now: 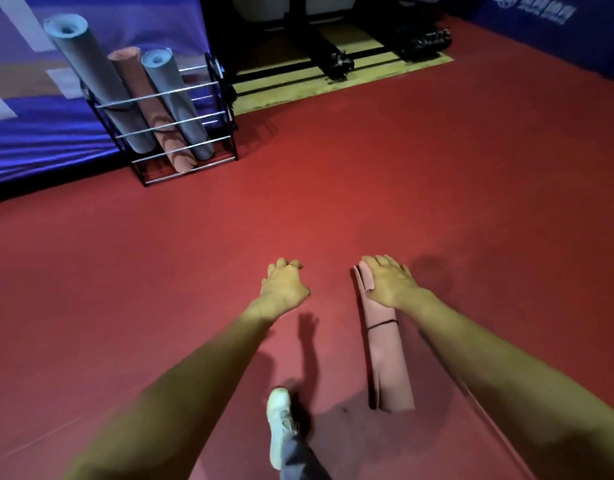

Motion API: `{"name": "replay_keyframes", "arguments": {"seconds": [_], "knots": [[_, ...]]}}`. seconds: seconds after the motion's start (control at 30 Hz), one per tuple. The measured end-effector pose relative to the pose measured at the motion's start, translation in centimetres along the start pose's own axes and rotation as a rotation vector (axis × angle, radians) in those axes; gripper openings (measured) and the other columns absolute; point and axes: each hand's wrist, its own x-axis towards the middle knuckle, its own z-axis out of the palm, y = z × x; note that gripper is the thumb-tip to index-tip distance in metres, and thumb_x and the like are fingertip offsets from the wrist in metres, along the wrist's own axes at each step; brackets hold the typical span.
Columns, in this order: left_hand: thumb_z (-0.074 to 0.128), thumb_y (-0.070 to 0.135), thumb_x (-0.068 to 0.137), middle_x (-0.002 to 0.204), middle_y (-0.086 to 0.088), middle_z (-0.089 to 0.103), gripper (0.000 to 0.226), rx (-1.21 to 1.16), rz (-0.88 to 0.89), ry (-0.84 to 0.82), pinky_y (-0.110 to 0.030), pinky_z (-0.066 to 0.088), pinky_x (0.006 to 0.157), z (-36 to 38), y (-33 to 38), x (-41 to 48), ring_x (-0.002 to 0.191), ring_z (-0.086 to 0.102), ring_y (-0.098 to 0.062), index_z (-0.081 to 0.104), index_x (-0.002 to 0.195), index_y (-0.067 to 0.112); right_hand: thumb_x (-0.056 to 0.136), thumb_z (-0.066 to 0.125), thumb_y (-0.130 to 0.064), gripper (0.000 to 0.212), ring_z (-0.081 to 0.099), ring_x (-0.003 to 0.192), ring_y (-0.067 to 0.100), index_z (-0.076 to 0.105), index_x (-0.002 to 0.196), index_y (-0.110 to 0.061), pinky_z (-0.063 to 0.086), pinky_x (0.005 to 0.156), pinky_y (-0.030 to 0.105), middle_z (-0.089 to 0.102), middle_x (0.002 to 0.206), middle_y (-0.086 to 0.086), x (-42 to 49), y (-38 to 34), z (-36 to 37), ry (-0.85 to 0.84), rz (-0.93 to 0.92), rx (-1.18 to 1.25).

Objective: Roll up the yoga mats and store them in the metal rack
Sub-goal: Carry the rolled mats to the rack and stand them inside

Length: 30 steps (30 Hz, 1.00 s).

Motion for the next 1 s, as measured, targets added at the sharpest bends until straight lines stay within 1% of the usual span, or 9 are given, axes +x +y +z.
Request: {"name": "replay_keyframes", "arguments": {"seconds": [0.13, 0.27, 0.43, 0.57, 0.67, 0.77, 0.83, 0.93, 1.0], "knots": [[0.068, 0.028, 0.084, 0.138, -0.014, 0.039, 0.06, -0.019, -0.005, -0.014, -0.038, 0.035, 0.107, 2.9, 2.2, -2.4, 0.128, 0.037, -0.034, 0.046, 0.138, 0.014, 0.086, 0.061, -0.024, 0.073, 0.012, 0.143, 0.024, 0.022, 0.147, -0.02, 0.016, 0.114, 0.05, 0.023, 0.152, 0.005, -3.6, 3.1, 1.5, 0.011, 0.033, 0.027], [0.068, 0.026, 0.084, 0.138, -0.015, 0.04, 0.06, -0.027, 0.0, -0.045, -0.035, 0.037, 0.105, 5.8, 5.3, -4.5, 0.128, 0.037, -0.033, 0.046, 0.138, 0.014, 0.086, 0.062, -0.027, 0.073, 0.018, 0.141, 0.027, 0.022, 0.147, -0.017, 0.019, 0.114, 0.047, 0.025, 0.151, 0.009, -6.6, 6.4, 2.6, -0.013, 0.062, 0.026], [0.068, 0.023, 0.084, 0.138, -0.015, 0.04, 0.06, -0.03, 0.001, -0.066, -0.034, 0.036, 0.105, 8.7, 9.8, -4.1, 0.129, 0.037, -0.033, 0.045, 0.139, 0.014, 0.085, 0.063, -0.029, 0.073, 0.017, 0.142, 0.027, 0.025, 0.145, -0.016, 0.02, 0.114, 0.047, 0.027, 0.151, 0.009, -6.8, 11.9, 3.2, 0.0, 0.088, 0.066], [0.068, 0.023, 0.084, 0.139, -0.016, 0.04, 0.059, -0.062, -0.028, -0.094, -0.035, 0.036, 0.105, 11.4, 14.0, -0.9, 0.13, 0.037, -0.033, 0.046, 0.138, 0.013, 0.084, 0.063, -0.032, 0.074, 0.022, 0.14, 0.029, 0.024, 0.146, -0.015, 0.023, 0.113, 0.047, 0.031, 0.148, 0.011, -4.3, 17.3, 3.6, 0.007, 0.095, 0.076], [0.07, 0.02, 0.083, 0.139, -0.019, 0.044, 0.056, -0.159, -0.074, -0.127, -0.03, 0.036, 0.103, 14.3, 17.6, 2.7, 0.128, 0.044, -0.031, 0.051, 0.135, 0.01, 0.084, 0.063, -0.029, 0.074, 0.026, 0.137, 0.029, 0.024, 0.146, -0.014, 0.025, 0.112, 0.044, 0.033, 0.146, 0.011, -0.9, 21.8, 4.3, -0.055, 0.088, 0.088], [0.072, 0.02, 0.083, 0.138, -0.016, 0.047, 0.054, -0.216, -0.155, -0.164, -0.026, 0.036, 0.1, 17.8, 20.5, 6.5, 0.127, 0.046, -0.026, 0.052, 0.132, 0.008, 0.084, 0.063, -0.028, 0.074, 0.03, 0.134, 0.032, 0.024, 0.145, -0.013, 0.029, 0.11, 0.042, 0.035, 0.144, 0.014, 3.4, 26.0, 5.5, -0.111, 0.068, 0.125], [0.073, 0.021, 0.084, 0.139, -0.015, 0.046, 0.055, -0.242, -0.209, -0.183, -0.027, 0.038, 0.099, 20.0, 21.4, 8.9, 0.124, 0.047, -0.028, 0.051, 0.133, 0.007, 0.084, 0.064, -0.028, 0.074, 0.032, 0.133, 0.033, 0.026, 0.145, -0.012, 0.031, 0.109, 0.041, 0.035, 0.144, 0.015, 6.0, 28.2, 6.8, -0.149, 0.039, 0.143], [0.07, 0.02, 0.086, 0.139, -0.015, 0.044, 0.056, -0.302, -0.306, -0.208, -0.027, 0.041, 0.089, 23.2, 21.3, 11.8, 0.119, 0.05, -0.029, 0.047, 0.135, 0.008, 0.086, 0.062, -0.022, 0.069, 0.034, 0.132, 0.032, 0.028, 0.144, -0.011, 0.032, 0.108, 0.039, 0.037, 0.143, 0.015, 9.5, 30.9, 9.6, -0.209, 0.004, 0.15], [0.07, 0.019, 0.086, 0.14, -0.014, 0.045, 0.055, -0.324, -0.359, -0.223, -0.025, 0.04, 0.086, 25.3, 20.7, 13.6, 0.118, 0.051, -0.028, 0.047, 0.135, 0.007, 0.084, 0.061, -0.019, 0.068, 0.035, 0.132, 0.032, 0.029, 0.143, -0.011, 0.033, 0.108, 0.04, 0.039, 0.142, 0.016, 11.8, 32.5, 11.8, -0.238, -0.009, 0.164]]}}
